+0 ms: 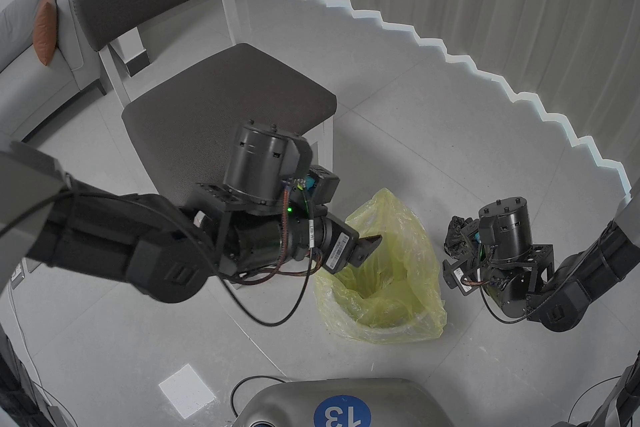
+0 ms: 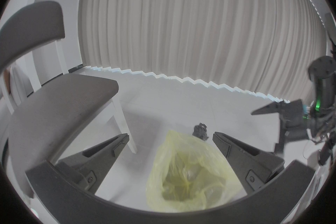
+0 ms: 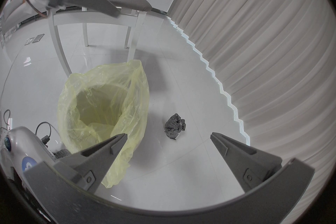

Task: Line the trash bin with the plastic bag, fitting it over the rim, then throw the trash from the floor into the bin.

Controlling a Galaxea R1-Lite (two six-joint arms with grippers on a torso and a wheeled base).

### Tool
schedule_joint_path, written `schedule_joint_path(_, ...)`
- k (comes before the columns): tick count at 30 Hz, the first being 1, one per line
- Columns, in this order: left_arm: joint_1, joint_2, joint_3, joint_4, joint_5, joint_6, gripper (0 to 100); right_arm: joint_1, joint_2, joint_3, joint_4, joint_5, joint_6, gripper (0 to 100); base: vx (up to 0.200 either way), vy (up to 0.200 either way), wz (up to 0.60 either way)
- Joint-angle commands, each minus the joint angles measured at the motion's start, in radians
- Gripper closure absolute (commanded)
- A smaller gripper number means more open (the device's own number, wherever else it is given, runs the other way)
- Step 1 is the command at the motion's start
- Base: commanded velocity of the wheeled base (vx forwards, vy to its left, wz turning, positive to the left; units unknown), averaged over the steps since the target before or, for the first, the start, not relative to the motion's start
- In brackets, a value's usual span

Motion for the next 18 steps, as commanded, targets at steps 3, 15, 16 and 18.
schedule_joint_path(3, 0.009, -0.152, 0.27, -0.322, -0.209, 0.017, 0, 0.003, 0.008, -0.002, 0.003, 0.001, 0.001, 0, 0.0, 0.0, 0.0)
schedule_joint_path(15, 0.03, -0.107, 0.353, -0.566, -0.22, -0.012, 0, 0.0, 0.011, -0.005, 0.003, 0.0, 0.001, 0, 0.15, 0.0, 0.0)
schedule_joint_path(16, 0.03, -0.107, 0.355, -0.575, -0.226, -0.017, 0, 0.0, 0.01, -0.005, 0.003, 0.0, 0.001, 0, 0.2, 0.0, 0.0)
schedule_joint_path(18, 0.029, -0.107, 0.365, -0.584, -0.229, -0.032, 0, -0.002, 0.01, -0.005, 0.003, 0.0, 0.001, 0, 0.2, 0.0, 0.0)
